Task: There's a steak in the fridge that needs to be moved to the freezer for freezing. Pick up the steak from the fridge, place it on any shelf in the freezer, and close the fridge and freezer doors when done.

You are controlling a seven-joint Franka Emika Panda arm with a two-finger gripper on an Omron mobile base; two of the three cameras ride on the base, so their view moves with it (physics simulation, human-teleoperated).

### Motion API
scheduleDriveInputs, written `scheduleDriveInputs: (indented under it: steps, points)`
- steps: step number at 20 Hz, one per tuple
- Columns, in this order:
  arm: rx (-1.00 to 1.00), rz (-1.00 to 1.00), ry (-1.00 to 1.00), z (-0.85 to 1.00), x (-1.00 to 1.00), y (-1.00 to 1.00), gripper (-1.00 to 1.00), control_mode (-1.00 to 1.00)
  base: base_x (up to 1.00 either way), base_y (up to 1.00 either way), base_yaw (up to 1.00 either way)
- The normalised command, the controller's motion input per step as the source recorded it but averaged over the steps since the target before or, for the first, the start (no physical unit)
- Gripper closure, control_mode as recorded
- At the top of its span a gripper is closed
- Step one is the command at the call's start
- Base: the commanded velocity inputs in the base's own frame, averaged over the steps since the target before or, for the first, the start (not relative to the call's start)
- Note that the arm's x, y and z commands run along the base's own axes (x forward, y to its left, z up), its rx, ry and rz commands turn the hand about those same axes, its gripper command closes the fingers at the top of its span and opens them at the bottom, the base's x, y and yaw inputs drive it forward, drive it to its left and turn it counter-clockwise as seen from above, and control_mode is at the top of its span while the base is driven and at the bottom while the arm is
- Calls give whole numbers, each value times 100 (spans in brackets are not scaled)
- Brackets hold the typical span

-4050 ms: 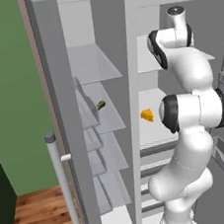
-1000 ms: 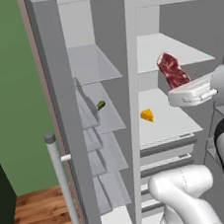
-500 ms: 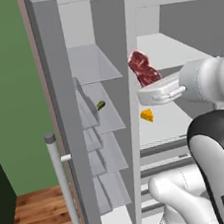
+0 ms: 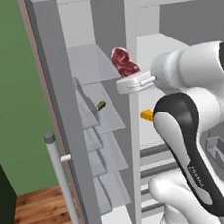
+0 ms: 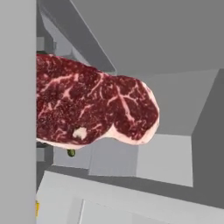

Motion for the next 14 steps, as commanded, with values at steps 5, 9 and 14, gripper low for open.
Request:
scheduleDriveInputs:
  steps: [5,9,14]
  points:
    - [-3,-5,0,-3,61,0,100,-100,0,0,0]
    - [-6,-14,0,0,62,4,100,-100,0,0,0]
    - [-3,-14,0,0,50,2,100,-100,0,0,0]
